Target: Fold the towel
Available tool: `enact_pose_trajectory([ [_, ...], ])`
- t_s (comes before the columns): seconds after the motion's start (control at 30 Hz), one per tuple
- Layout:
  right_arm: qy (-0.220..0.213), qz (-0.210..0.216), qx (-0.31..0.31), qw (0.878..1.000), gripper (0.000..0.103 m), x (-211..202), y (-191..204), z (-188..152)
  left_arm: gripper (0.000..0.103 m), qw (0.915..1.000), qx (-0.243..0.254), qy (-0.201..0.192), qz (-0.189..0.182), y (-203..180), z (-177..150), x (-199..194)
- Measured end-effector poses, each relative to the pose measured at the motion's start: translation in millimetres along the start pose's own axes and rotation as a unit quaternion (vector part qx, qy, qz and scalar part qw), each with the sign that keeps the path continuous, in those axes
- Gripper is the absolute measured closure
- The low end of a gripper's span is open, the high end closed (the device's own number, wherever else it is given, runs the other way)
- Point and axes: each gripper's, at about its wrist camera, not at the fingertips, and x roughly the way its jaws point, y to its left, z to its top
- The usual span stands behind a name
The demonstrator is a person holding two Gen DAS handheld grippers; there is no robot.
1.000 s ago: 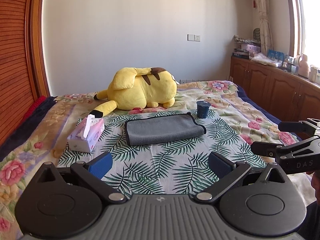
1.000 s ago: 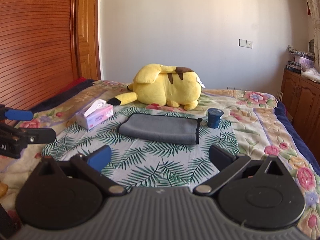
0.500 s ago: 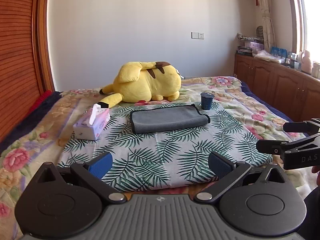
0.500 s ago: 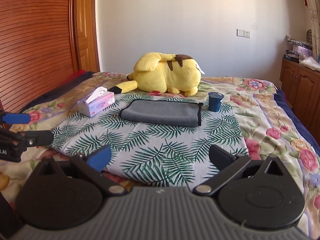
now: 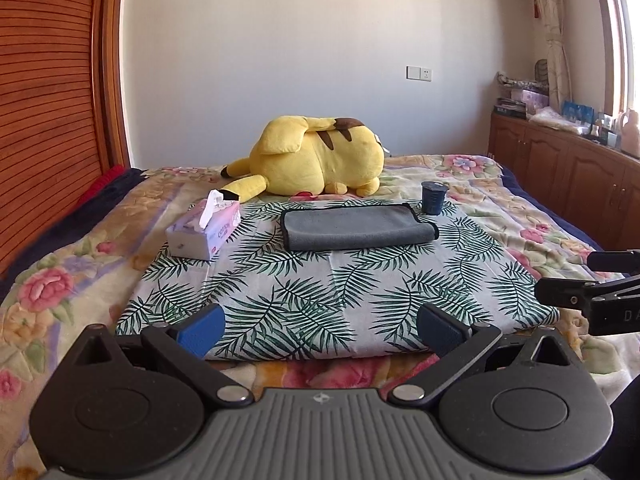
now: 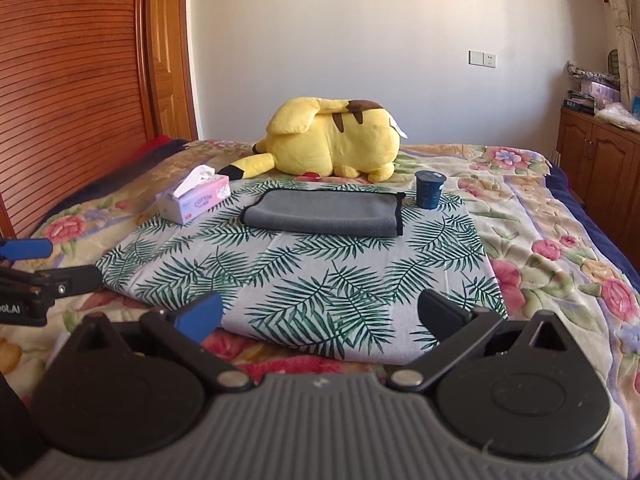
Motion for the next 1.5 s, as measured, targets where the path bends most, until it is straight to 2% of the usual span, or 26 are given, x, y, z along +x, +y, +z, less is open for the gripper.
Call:
enact_pose_trajectory([
  [0.2,-0.017,-0.012,-0.003,1.000,0.000,-2.4,0.5,-2.7,0.017,1.0000,-0.004,-0.006,0.000,-2.0,-3.1,5.3],
  [0.6,-0.023,-0.027,-0.008,0.999,0.000,0.7,2.0,-5.5,0.017,0.9999,0.005,-0.011,0.009,-2.8,-9.0,11.1],
  [1.5,-0.092,-0.050,-0.001,0.995,0.000,-16.4,-3.7,-5.1,0.017,0.9977,-0.001,-0.066,0.017,1.9,-3.2,-3.5],
])
